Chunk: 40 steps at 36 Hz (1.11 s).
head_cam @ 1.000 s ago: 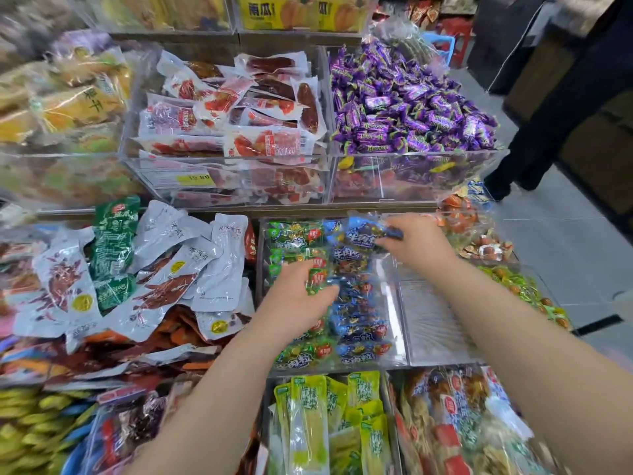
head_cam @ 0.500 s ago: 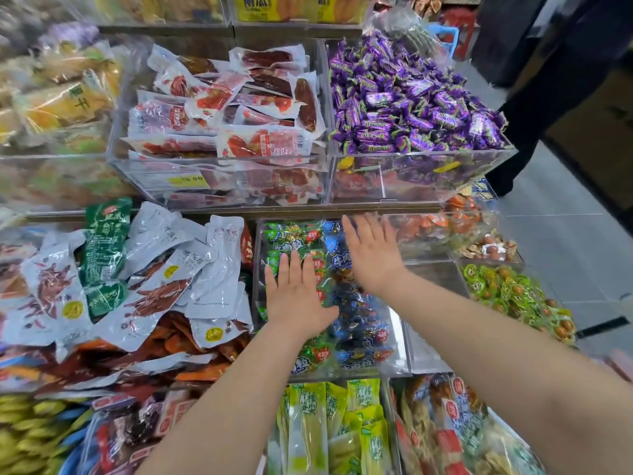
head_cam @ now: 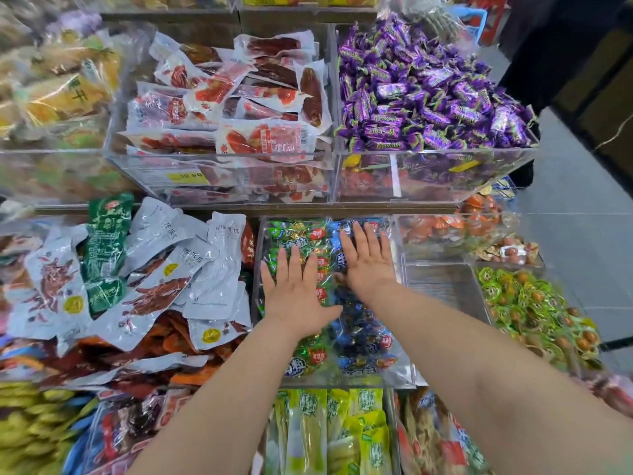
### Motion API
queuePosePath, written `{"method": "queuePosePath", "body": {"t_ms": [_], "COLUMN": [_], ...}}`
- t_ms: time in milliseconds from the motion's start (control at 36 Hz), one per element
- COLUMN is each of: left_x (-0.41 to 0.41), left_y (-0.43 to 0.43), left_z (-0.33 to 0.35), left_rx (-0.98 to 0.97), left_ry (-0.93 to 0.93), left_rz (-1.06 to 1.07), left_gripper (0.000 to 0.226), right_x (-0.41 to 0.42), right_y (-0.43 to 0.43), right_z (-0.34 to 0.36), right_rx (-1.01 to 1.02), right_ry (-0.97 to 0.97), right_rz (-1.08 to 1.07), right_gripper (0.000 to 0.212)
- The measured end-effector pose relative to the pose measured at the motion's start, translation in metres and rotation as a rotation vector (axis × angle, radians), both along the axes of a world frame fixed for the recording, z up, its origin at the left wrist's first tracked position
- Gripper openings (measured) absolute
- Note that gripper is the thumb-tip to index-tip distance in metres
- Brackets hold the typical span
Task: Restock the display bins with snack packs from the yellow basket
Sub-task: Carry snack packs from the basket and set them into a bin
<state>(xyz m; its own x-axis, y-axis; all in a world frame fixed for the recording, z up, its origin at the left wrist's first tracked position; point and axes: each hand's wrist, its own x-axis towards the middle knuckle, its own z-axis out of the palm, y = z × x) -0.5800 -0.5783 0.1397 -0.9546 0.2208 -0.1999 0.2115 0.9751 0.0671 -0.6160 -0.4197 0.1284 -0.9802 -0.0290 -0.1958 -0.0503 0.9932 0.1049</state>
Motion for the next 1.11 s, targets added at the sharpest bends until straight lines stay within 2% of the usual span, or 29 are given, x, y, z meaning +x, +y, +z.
{"method": "queuePosePath", "body": {"t_ms": [139,250,306,361,444,500,583,694,806,889,944,1028,1111], "left_x": [0.000,0.003,0.006,0.012,0.030,0.048,0.082,0.120,0.163,0.201,0.228,0.265,0.295], "left_y": [-0.002,-0.002,-0.002,0.000,0.006,0.010,0.019,0.034,0.041,0.037,0.028,0.014,0.004], "left_z": [0.004,0.019,0.029,0.040,0.058,0.070,0.082,0.065,0.020,-0.020,-0.044,-0.076,-0.098], "left_rx": [-0.014,-0.037,0.020,0.087,0.281,0.542,0.857,0.952,0.795,0.576,0.421,0.155,0.041], "left_ry": [-0.046,-0.127,-0.132,-0.087,0.066,0.100,-0.103,-0.420,-0.653,-0.771,-0.841,-0.914,-0.998], "left_rz": [-0.004,-0.005,0.016,0.024,-0.008,-0.029,-0.060,-0.069,-0.138,-0.209,-0.250,-0.370,-0.305], "left_gripper": [0.116,0.120,0.113,0.095,0.055,0.035,0.015,0.012,0.012,0.012,0.021,0.029,0.027], "right_x": [0.005,0.015,0.023,0.034,0.058,0.077,0.117,0.186,0.279,0.359,0.418,0.509,0.593], "right_y": [0.008,0.015,0.016,0.016,0.017,0.020,0.022,0.027,0.025,0.017,0.007,-0.014,-0.044], "right_z": [0.013,0.033,0.040,0.045,0.049,0.049,0.047,0.023,-0.015,-0.045,-0.069,-0.098,-0.113], "right_rx": [-0.095,-0.289,-0.373,-0.522,-0.787,-0.889,-1.079,-1.194,-1.233,-1.205,-1.282,-1.352,-1.327], "right_ry": [-0.040,0.028,0.124,0.189,0.271,0.300,0.336,0.351,0.306,0.085,-0.044,-0.079,-0.048], "right_rz": [0.070,0.138,0.168,0.140,0.002,-0.116,-0.343,-0.659,-1.020,-1.266,-1.477,-1.762,-2.037], "right_gripper": [0.085,0.073,0.066,0.059,0.044,0.036,0.027,0.025,0.014,0.026,0.020,0.021,0.024]}}
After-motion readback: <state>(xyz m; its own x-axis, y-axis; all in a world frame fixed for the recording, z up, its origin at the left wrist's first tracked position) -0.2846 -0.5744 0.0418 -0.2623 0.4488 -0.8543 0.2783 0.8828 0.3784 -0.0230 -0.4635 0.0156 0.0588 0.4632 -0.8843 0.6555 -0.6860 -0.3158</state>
